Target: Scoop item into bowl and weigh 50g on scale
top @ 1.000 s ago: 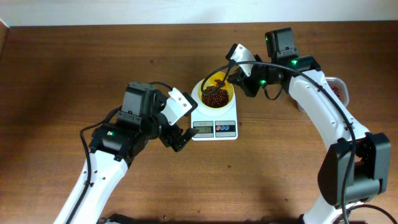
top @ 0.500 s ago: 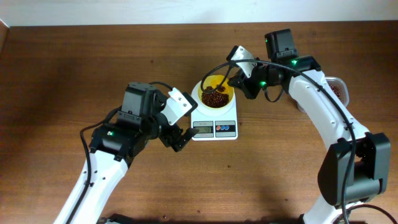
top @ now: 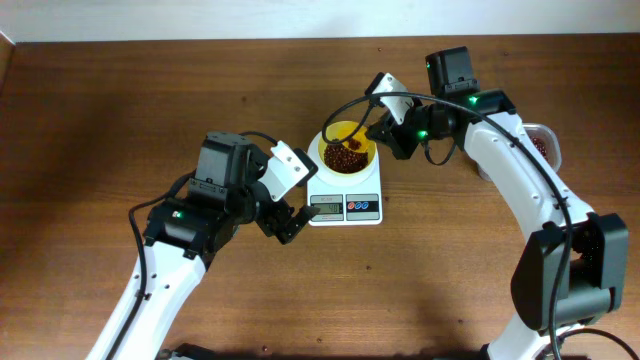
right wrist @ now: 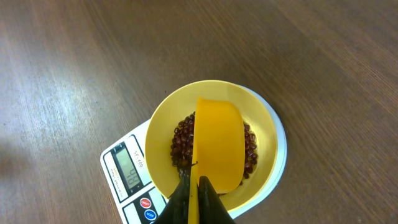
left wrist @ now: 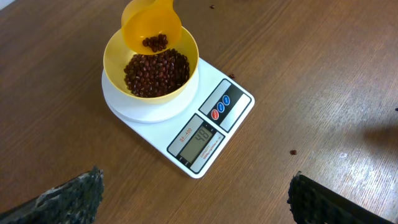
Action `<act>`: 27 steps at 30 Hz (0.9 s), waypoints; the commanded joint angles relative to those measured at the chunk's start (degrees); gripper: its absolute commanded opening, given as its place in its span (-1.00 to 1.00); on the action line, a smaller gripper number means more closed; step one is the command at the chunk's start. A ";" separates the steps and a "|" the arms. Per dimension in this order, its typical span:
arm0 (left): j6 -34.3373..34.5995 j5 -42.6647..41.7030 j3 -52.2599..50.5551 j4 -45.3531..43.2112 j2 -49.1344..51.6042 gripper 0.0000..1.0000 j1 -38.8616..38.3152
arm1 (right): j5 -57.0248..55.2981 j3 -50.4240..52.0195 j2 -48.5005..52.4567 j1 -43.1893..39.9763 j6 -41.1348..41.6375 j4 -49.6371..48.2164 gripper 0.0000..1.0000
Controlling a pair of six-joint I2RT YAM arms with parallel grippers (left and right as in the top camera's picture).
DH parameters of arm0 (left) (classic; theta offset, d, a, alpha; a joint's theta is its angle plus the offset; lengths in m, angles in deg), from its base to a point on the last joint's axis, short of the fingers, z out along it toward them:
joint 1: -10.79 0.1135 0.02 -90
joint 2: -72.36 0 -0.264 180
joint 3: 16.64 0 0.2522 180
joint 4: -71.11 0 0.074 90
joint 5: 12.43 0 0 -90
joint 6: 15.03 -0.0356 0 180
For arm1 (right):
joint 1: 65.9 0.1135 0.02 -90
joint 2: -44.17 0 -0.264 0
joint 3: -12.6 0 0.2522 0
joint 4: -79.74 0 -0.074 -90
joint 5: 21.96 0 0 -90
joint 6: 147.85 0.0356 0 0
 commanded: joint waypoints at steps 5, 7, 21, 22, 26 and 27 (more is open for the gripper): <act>-0.72 -0.61 -0.22 -0.07 -0.55 0.97 0.24 | -2.27 -0.13 0.26 0.46 -0.81 0.37 -0.92; -0.72 -0.61 -0.20 -0.07 -0.55 0.98 0.24 | -2.23 -0.13 0.26 0.46 -4.11 -1.42 -0.92; -0.72 -0.61 -0.22 -0.07 -0.57 0.97 0.24 | -2.16 -0.13 0.26 0.52 -3.87 -0.52 -0.92; -0.72 -0.61 -0.22 -0.07 -0.55 0.98 0.24 | -2.16 -0.13 0.26 0.52 -3.87 -0.52 -0.92; -0.72 -0.61 -0.22 -0.04 -0.55 0.97 0.24 | -2.16 -0.13 0.26 0.52 -3.87 -0.52 -0.92; -0.72 -0.61 -0.20 -0.04 -0.57 0.97 0.24 | -2.19 -0.13 0.26 0.52 -3.89 -0.55 -0.92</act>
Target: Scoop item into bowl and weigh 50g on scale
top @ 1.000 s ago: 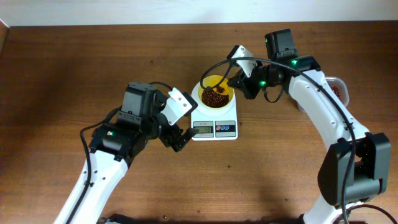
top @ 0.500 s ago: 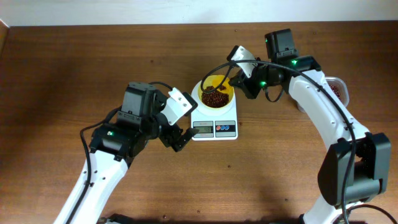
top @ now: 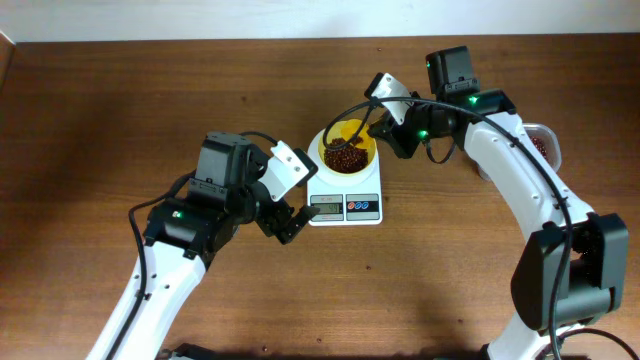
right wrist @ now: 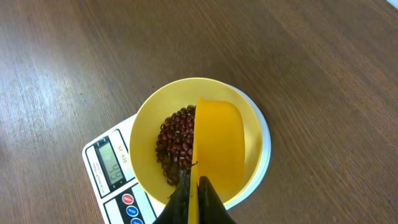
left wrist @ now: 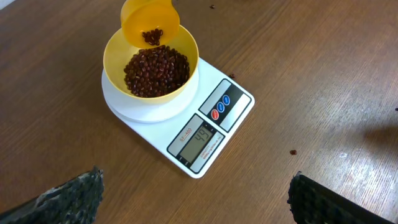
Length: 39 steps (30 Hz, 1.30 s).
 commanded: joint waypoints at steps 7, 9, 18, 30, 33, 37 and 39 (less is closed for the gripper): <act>-0.72 -0.63 -0.22 -0.07 -0.55 0.97 0.24 | -0.04 -0.13 0.26 0.52 -0.39 0.17 -0.92; -0.72 -0.63 -0.20 -0.07 -0.55 0.97 0.24 | -0.02 -0.13 0.26 0.52 -0.15 2.01 -0.92; -0.72 -0.63 -0.22 -0.04 -0.55 0.97 0.24 | -0.04 -0.13 0.26 0.46 -2.12 1.05 -0.92; -0.72 -0.63 -0.22 -0.04 -0.55 0.97 0.24 | -0.04 -0.13 0.26 0.46 -2.12 1.70 -0.92; -0.72 -0.63 -0.22 -0.04 -0.55 0.98 0.24 | -0.04 -0.13 0.26 0.48 -2.12 1.84 -0.92; -0.72 -0.63 -0.22 -0.04 -0.55 0.97 0.24 | -0.07 -0.13 0.26 0.46 -2.12 1.95 -0.92; -0.72 -0.63 -0.20 -0.04 -0.55 0.97 0.24 | -0.07 -0.13 0.26 0.46 -2.14 2.12 -0.92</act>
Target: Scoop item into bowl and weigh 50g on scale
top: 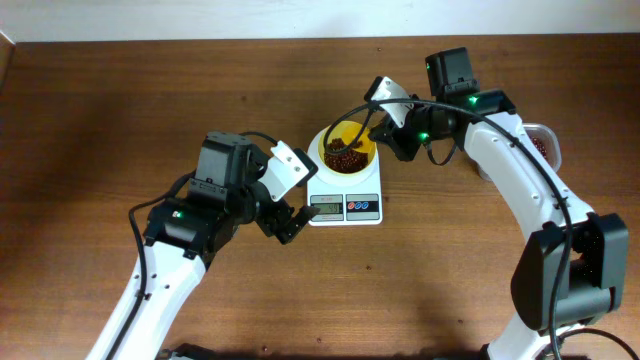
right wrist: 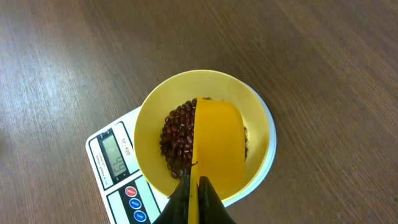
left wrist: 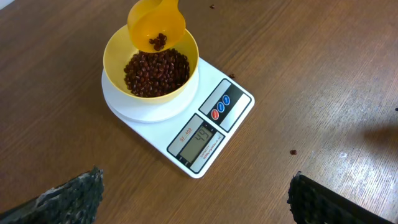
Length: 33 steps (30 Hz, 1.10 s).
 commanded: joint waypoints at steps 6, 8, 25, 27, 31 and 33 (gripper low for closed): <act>-0.72 -0.63 -0.20 -0.04 -0.57 0.97 0.24 | -0.07 -0.15 0.24 0.46 -0.44 0.28 -0.92; -0.72 -0.63 -0.20 -0.04 -0.55 0.97 0.24 | -0.04 -0.15 0.24 0.46 -0.44 0.15 -0.92; -0.72 -0.63 -0.20 -0.04 -0.55 0.97 0.24 | -0.04 -0.15 0.24 0.48 -1.49 1.22 -0.92; -0.72 -0.63 -0.20 -0.04 -0.57 0.98 0.24 | -0.04 -0.15 0.24 0.46 -1.46 1.22 -0.92; -0.72 -0.63 -0.20 -0.04 -0.57 0.97 0.24 | -0.04 -0.15 0.24 0.46 -1.46 1.25 -0.92; -0.72 -0.63 -0.20 -0.04 -0.55 0.97 0.24 | -0.02 -0.15 0.24 0.46 -1.46 2.14 -0.92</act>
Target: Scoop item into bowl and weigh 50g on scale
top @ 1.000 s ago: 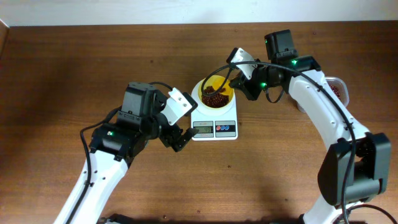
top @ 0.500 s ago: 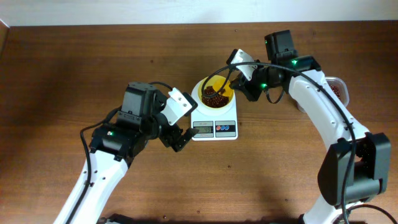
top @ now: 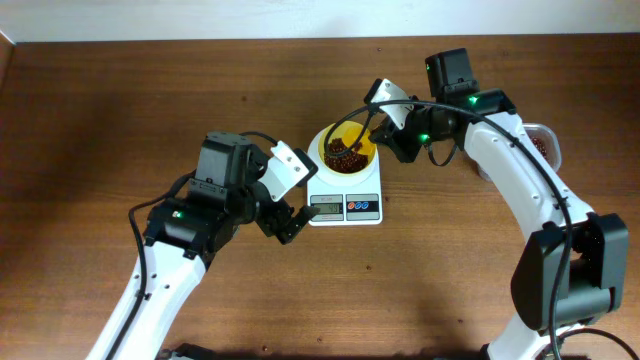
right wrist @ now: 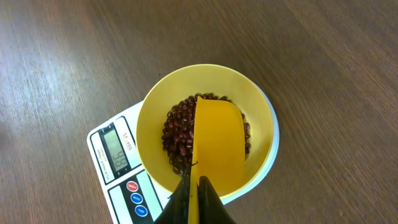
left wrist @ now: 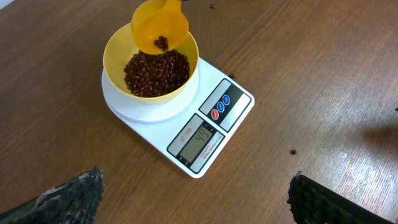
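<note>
A yellow bowl (left wrist: 150,70) of dark red beans (left wrist: 157,73) sits on the white digital scale (left wrist: 205,134), whose display (left wrist: 200,137) reads about 49. My right gripper (right wrist: 196,194) is shut on the handle of a yellow scoop (right wrist: 216,147), tilted over the bowl's far rim with a few beans left in it (left wrist: 161,42). My left gripper (left wrist: 196,199) hangs open in front of the scale, holding nothing. In the overhead view the scoop (top: 352,131) is over the bowl (top: 345,152).
A clear container of beans (top: 541,143) stands at the right behind my right arm. Stray beans (left wrist: 292,151) lie on the wooden table (left wrist: 323,74) near the scale.
The scoop has shifted slightly right and tilted a little more over the bowl, with fewer beans in it. The display still reads about 49. My left gripper has not moved.
The scoop hung tilted over the bowl with a small heap of beans and the display read about 48. Then the reading was about 49 and the scoop held fewer beans. Its load has kept shrinking while it stayed over the bowl's far rim.
</note>
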Action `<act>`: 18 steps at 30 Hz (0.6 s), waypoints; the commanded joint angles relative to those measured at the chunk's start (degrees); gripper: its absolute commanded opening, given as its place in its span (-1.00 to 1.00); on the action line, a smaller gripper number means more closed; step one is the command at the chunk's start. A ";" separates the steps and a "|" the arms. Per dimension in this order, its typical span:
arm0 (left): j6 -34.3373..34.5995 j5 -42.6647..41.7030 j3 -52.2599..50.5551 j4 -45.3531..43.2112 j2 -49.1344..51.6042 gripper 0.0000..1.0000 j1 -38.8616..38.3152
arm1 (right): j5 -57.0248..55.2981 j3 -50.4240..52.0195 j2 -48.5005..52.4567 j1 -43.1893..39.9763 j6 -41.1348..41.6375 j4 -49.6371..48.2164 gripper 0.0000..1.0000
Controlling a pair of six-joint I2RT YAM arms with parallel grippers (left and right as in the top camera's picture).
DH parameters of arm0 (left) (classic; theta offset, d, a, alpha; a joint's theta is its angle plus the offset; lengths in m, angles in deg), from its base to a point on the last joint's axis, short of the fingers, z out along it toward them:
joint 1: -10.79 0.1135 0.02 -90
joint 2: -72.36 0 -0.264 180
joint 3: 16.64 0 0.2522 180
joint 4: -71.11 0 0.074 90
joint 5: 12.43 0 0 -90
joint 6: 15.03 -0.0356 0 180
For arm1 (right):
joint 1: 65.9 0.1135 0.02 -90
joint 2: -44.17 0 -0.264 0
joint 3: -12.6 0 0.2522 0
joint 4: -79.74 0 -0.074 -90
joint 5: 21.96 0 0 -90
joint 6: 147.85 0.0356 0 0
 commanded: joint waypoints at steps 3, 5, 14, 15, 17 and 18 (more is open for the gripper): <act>-0.72 -0.63 -0.20 -0.04 -0.55 0.97 0.24 | -0.85 -0.15 0.24 0.46 -1.31 1.09 -0.92; -0.72 -0.63 -0.20 -0.04 -0.55 0.97 0.24 | -1.29 -0.15 0.24 0.46 -1.25 0.04 -0.92; -0.72 -0.63 -0.20 -0.04 -0.55 0.97 0.24 | -0.83 -0.15 0.24 0.46 2.56 0.94 -0.92; -0.72 -0.63 -0.20 -0.04 -0.57 0.97 0.24 | -0.85 -0.15 0.24 0.46 5.49 0.94 -0.92; -0.72 -0.63 -0.20 -0.04 -0.57 0.97 0.24 | 0.11 -0.15 0.24 0.46 10.34 0.94 -0.92; -0.72 -0.63 -0.20 -0.04 -0.55 0.98 0.24 | 1.36 -0.15 0.24 0.46 12.24 0.94 -0.92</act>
